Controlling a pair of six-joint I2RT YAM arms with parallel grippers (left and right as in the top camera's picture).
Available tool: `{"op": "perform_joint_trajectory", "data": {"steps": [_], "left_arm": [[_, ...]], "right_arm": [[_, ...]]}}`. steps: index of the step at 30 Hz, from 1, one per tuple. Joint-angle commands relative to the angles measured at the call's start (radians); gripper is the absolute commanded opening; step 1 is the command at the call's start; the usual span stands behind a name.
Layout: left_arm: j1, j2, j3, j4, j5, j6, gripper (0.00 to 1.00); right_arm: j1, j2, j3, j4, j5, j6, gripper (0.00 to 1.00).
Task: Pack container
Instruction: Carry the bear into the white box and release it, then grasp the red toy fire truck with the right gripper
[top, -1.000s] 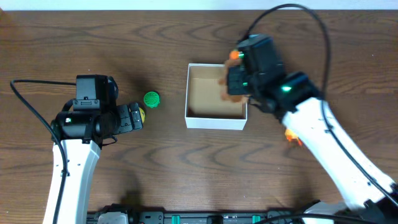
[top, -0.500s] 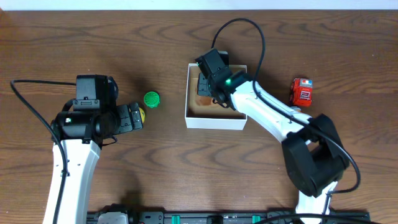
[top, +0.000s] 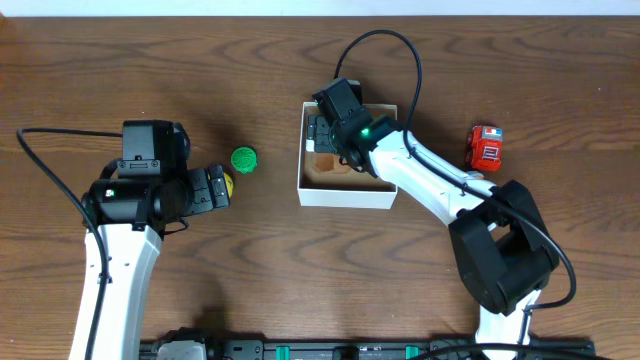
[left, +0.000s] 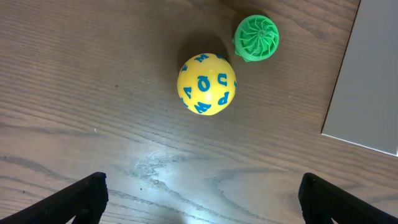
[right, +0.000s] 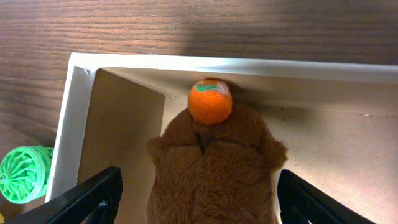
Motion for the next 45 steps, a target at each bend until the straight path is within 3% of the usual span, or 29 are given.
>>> {"op": "perform_joint_trajectory", "data": {"steps": [1, 7, 11, 15, 18, 21, 27, 36, 45], "left_arm": [[0.005, 0.003, 0.022, -0.002, -0.015, -0.002, 0.98], [0.005, 0.003, 0.022, -0.002, -0.015, -0.002, 0.98], [0.005, 0.003, 0.022, -0.002, -0.015, -0.002, 0.98], [0.005, 0.003, 0.022, -0.002, -0.015, -0.002, 0.98], [0.005, 0.003, 0.022, -0.002, -0.015, -0.002, 0.98], [0.005, 0.003, 0.022, -0.002, -0.015, -0.002, 0.98], [0.005, 0.003, 0.022, -0.002, -0.015, -0.002, 0.98], [0.005, 0.003, 0.022, -0.002, -0.015, -0.002, 0.98], [0.005, 0.003, 0.022, -0.002, -0.015, -0.002, 0.98]], "right_arm": [[-0.020, -0.096, 0.007, -0.004, 0.001, -0.069, 0.81], [-0.089, -0.315, 0.007, -0.161, 0.013, -0.085, 0.82], [-0.185, -0.462, 0.007, -0.351, 0.183, -0.103, 0.85], [-0.340, -0.508, 0.006, -0.509, 0.315, -0.112, 0.97], [-0.448, -0.490, -0.014, -0.542, 0.302, -0.112, 0.98], [-0.540, -0.460, -0.073, -0.519, 0.274, -0.113, 0.99], [-0.629, -0.369, -0.233, -0.287, 0.041, -0.246, 0.99], [-0.671, -0.188, -0.272, -0.173, 0.046, -0.246, 0.99], [-0.680, -0.062, -0.272, -0.134, 0.040, -0.234, 0.88]]}}
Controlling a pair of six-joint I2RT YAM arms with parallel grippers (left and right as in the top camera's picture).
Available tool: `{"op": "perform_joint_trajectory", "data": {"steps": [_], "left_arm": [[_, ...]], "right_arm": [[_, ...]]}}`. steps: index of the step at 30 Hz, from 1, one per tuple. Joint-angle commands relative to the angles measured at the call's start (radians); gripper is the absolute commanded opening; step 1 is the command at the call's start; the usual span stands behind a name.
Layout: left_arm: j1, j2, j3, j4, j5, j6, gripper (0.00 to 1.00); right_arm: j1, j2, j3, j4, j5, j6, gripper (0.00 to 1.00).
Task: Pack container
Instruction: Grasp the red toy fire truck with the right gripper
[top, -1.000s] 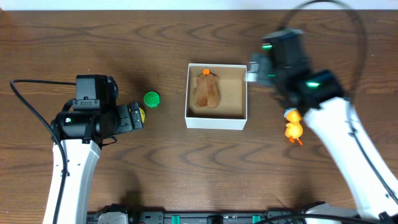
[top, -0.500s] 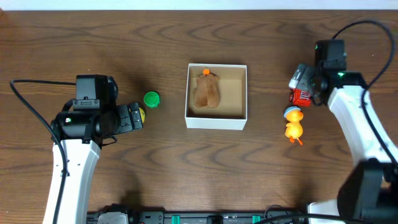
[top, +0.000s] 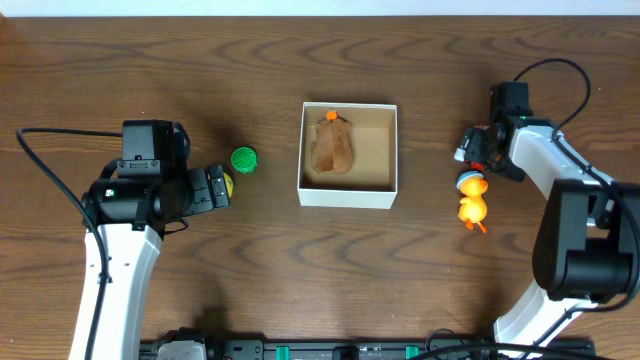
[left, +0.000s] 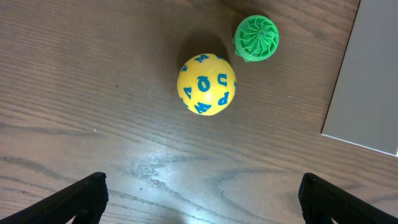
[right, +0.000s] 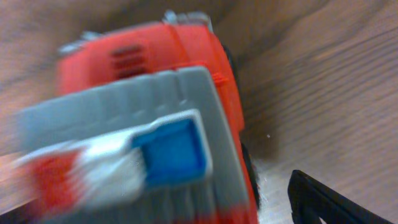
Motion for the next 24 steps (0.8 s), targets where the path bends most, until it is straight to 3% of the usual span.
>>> {"op": "perform_joint_trajectory", "data": {"steps": [1, 8, 16, 24], "left_arm": [[0.005, 0.003, 0.021, -0.002, -0.015, -0.002, 0.98], [0.005, 0.003, 0.021, -0.002, -0.015, -0.002, 0.98], [0.005, 0.003, 0.021, -0.002, -0.015, -0.002, 0.98], [0.005, 0.003, 0.021, -0.002, -0.015, -0.002, 0.98]], "right_arm": [[-0.008, 0.010, -0.002, 0.006, -0.008, -0.005, 0.85], [-0.006, 0.009, -0.002, 0.016, -0.007, -0.005, 0.74], [-0.005, -0.006, 0.005, 0.011, -0.008, -0.006, 0.49], [0.025, -0.124, 0.005, -0.011, -0.008, -0.028, 0.47]]}}
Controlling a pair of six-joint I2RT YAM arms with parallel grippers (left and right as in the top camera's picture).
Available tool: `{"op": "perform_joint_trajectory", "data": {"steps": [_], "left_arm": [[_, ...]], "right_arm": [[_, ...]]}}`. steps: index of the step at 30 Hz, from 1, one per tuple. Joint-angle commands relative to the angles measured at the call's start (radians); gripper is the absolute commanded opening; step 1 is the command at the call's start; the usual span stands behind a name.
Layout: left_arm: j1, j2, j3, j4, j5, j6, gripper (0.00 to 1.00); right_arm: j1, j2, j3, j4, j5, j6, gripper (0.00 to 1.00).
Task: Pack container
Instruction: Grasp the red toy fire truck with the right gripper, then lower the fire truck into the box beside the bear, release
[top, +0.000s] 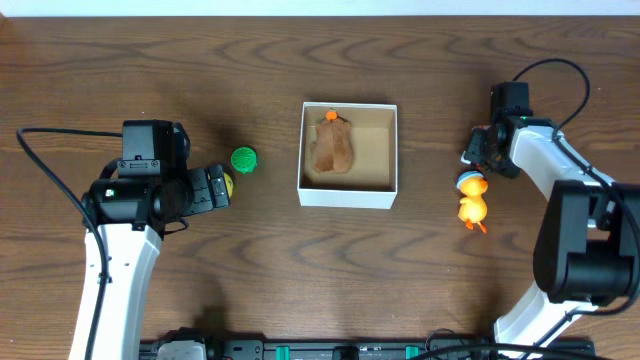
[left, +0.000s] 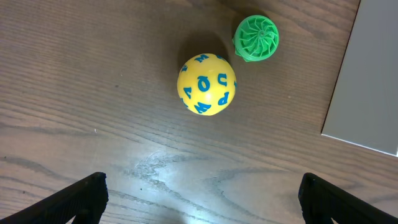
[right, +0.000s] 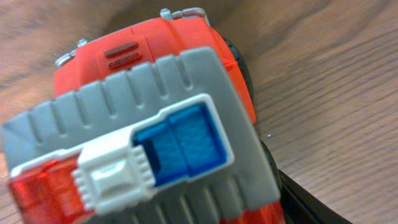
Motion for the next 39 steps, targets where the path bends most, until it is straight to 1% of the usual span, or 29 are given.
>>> {"op": "perform_joint_trajectory", "data": {"steps": [1, 4, 8, 10, 12, 15, 19, 22, 28, 31, 34, 35, 36, 39], "left_arm": [[0.005, 0.003, 0.021, -0.002, -0.015, -0.002, 0.98], [0.005, 0.003, 0.021, -0.002, -0.015, -0.002, 0.98], [0.005, 0.003, 0.021, -0.002, -0.015, -0.002, 0.98], [0.005, 0.003, 0.021, -0.002, -0.015, -0.002, 0.98], [0.005, 0.003, 0.021, -0.002, -0.015, -0.002, 0.98], [0.005, 0.003, 0.021, -0.002, -0.015, -0.002, 0.98], [0.005, 0.003, 0.021, -0.002, -0.015, -0.002, 0.98], [0.005, 0.003, 0.021, -0.002, -0.015, -0.002, 0.98], [0.005, 0.003, 0.021, -0.002, -0.015, -0.002, 0.98], [0.005, 0.003, 0.021, -0.002, -0.015, -0.002, 0.98], [0.005, 0.003, 0.021, -0.002, -0.015, -0.002, 0.98], [0.005, 0.003, 0.021, -0.002, -0.015, -0.002, 0.98], [0.005, 0.003, 0.021, -0.002, -0.015, -0.002, 0.98], [0.005, 0.003, 0.021, -0.002, -0.015, -0.002, 0.98]], "right_arm": [[0.032, -0.120, 0.006, -0.007, -0.003, -0.014, 0.47], [0.076, -0.245, 0.006, -0.025, -0.015, -0.014, 0.43], [0.165, -0.395, 0.006, -0.053, -0.053, -0.013, 0.43], [0.235, -0.469, 0.006, -0.064, -0.059, 0.011, 0.43], [0.309, -0.520, 0.006, -0.067, -0.058, 0.046, 0.40], [0.422, -0.550, 0.006, -0.055, -0.054, 0.089, 0.38], [0.540, -0.501, 0.006, -0.043, 0.005, 0.168, 0.39], [0.592, -0.399, 0.006, -0.008, 0.090, 0.218, 0.39], [0.599, -0.183, 0.006, 0.158, 0.083, 0.222, 0.41], [0.599, -0.120, 0.006, 0.216, 0.069, 0.222, 0.43], [0.599, -0.103, 0.006, 0.225, 0.060, 0.222, 0.51], [0.600, -0.103, 0.006, 0.225, 0.061, 0.222, 0.56], [0.601, -0.111, 0.008, 0.225, 0.060, 0.221, 0.63], [0.601, -0.135, 0.014, 0.219, 0.048, 0.203, 0.70]]}}
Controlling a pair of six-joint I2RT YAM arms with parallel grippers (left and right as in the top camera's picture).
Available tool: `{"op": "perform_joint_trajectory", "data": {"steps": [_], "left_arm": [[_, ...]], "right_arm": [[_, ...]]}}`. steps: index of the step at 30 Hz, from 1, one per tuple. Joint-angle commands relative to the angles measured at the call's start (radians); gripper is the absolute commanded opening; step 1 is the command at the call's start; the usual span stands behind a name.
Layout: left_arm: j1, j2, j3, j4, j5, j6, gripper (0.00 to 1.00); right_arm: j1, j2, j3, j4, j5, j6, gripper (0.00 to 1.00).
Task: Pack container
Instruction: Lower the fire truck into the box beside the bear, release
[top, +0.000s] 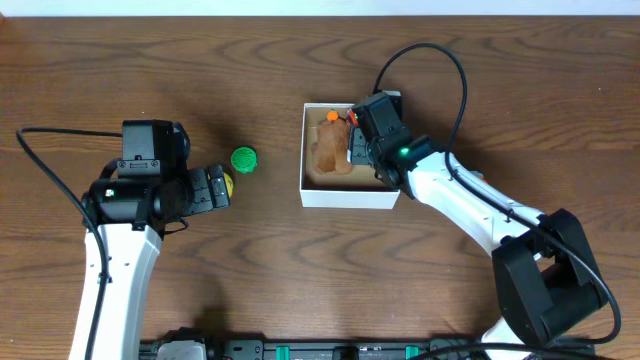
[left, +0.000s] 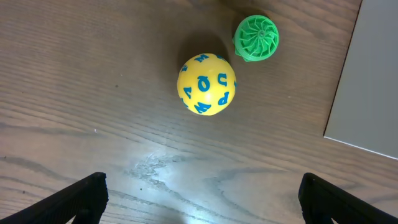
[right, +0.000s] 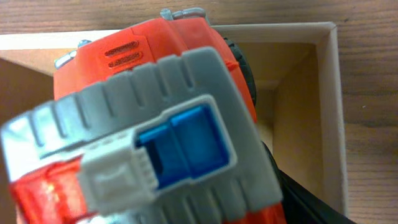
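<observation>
A white open box (top: 304, 150) stands mid-table with a brown plush toy (top: 328, 150) and a small orange (top: 331, 116) inside. My right gripper (top: 357, 138) hangs over the box's right half, shut on a red, grey and blue toy truck (right: 161, 124) that fills the right wrist view above the box's wall (right: 329, 93). A yellow ball with blue letters (left: 206, 84) and a green ribbed ball (left: 256, 37) lie left of the box. My left gripper (left: 202, 205) stands open just short of the yellow ball, nothing between its fingers.
The box's grey outer side (left: 367, 81) shows at the right of the left wrist view. My right arm (top: 470, 195) stretches across the table's right half and hides what lies beneath it. Cables loop over the far side.
My right gripper, with the truck in it, has moved from the table's right side to above the box. The left arm and both balls have not moved.
My right gripper first stood open over the box with the plush inside, and the truck lay on the table at the right. Then it was at the truck beside a yellow duck, then shut on it. Now the truck hangs over the box.
</observation>
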Motion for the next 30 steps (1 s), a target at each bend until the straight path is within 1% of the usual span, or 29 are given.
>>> {"op": "perform_joint_trajectory", "data": {"steps": [1, 4, 6, 9, 13, 16, 20, 24, 28, 30], "left_arm": [[0.005, 0.003, 0.021, -0.002, -0.015, -0.002, 0.98], [0.005, 0.003, 0.021, -0.002, -0.015, -0.002, 0.98], [0.005, 0.003, 0.021, -0.002, -0.015, -0.002, 0.98], [0.005, 0.003, 0.021, -0.002, -0.015, -0.002, 0.98], [0.005, 0.003, 0.021, -0.002, -0.015, -0.002, 0.98], [0.005, 0.003, 0.021, -0.002, -0.015, -0.002, 0.98], [0.005, 0.003, 0.021, -0.002, -0.015, -0.002, 0.98], [0.005, 0.003, 0.021, -0.002, -0.015, -0.002, 0.98], [0.005, 0.003, 0.021, -0.002, -0.015, -0.002, 0.98], [0.005, 0.003, 0.021, -0.002, -0.015, -0.002, 0.98]], "right_arm": [[0.008, -0.051, 0.018, -0.011, -0.009, -0.003, 0.72], [0.008, -0.110, 0.026, -0.031, -0.018, -0.003, 0.74], [0.005, -0.153, 0.026, -0.031, -0.014, -0.026, 0.78], [-0.009, -0.216, 0.026, -0.042, -0.005, -0.057, 0.79], [-0.060, -0.296, 0.026, -0.126, 0.023, -0.064, 0.79], [-0.142, -0.359, 0.026, -0.224, 0.022, -0.063, 0.80], [-0.298, -0.419, 0.026, -0.356, -0.001, -0.064, 0.81], [-0.448, -0.420, 0.023, -0.489, -0.103, -0.124, 0.81], [-0.520, -0.389, 0.002, -0.600, -0.132, -0.177, 0.84], [-0.526, -0.370, -0.015, -0.618, -0.132, -0.210, 0.86]]}}
